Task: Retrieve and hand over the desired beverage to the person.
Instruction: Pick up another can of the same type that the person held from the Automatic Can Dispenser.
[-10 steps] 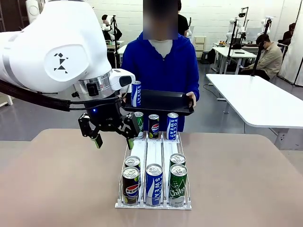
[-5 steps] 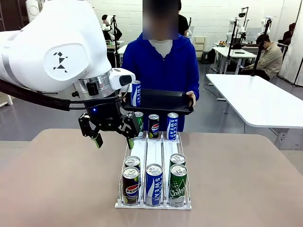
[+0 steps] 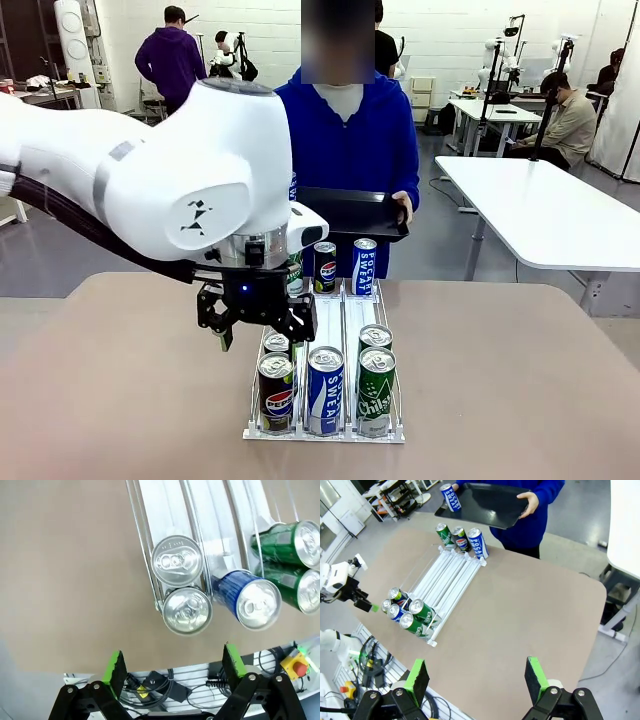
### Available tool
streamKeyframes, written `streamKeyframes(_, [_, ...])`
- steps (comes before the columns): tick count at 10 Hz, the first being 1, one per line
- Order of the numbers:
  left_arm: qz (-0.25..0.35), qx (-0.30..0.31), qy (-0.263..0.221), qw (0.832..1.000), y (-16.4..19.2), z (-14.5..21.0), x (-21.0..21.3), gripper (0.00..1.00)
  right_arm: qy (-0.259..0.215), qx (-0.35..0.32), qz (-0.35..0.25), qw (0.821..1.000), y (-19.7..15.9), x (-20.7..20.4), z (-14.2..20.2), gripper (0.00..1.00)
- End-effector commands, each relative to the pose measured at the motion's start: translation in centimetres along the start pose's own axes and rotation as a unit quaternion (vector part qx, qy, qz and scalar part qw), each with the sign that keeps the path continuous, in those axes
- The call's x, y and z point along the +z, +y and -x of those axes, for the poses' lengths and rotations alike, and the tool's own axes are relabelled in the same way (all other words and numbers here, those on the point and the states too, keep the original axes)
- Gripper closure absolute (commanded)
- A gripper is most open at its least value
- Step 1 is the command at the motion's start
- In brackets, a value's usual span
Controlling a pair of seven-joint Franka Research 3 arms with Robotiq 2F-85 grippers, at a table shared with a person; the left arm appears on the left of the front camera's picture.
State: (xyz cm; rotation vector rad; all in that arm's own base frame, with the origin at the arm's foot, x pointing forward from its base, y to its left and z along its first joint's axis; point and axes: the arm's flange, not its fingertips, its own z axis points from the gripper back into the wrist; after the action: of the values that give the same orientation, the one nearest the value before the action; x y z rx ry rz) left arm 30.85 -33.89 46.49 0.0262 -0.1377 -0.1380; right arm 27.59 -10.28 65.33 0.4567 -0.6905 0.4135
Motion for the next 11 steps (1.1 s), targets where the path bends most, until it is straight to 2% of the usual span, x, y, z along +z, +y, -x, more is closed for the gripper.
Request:
streamKeyframes(1, [-0.004, 0.017, -0.005, 1.000, 0.2, -1.2, -1.1, 0.00, -0.003, 0.003, -0.009, 1.000, -0.1, -0.1, 0.0, 0.00])
streamKeyframes(4, [0.018, 0.035, -0.003, 0.999, 0.0, -1.6, -2.8, 0.00, -0.003, 0.003, -0.009, 1.000, -0.1, -0.1, 0.0, 0.00])
streamKeyframes(11, [0.011, 0.057, 0.012, 0.998, -0.7, -2.1, -4.4, 0.00, -0.003, 0.003, -0.009, 1.000, -0.1, -0.1, 0.0, 0.00])
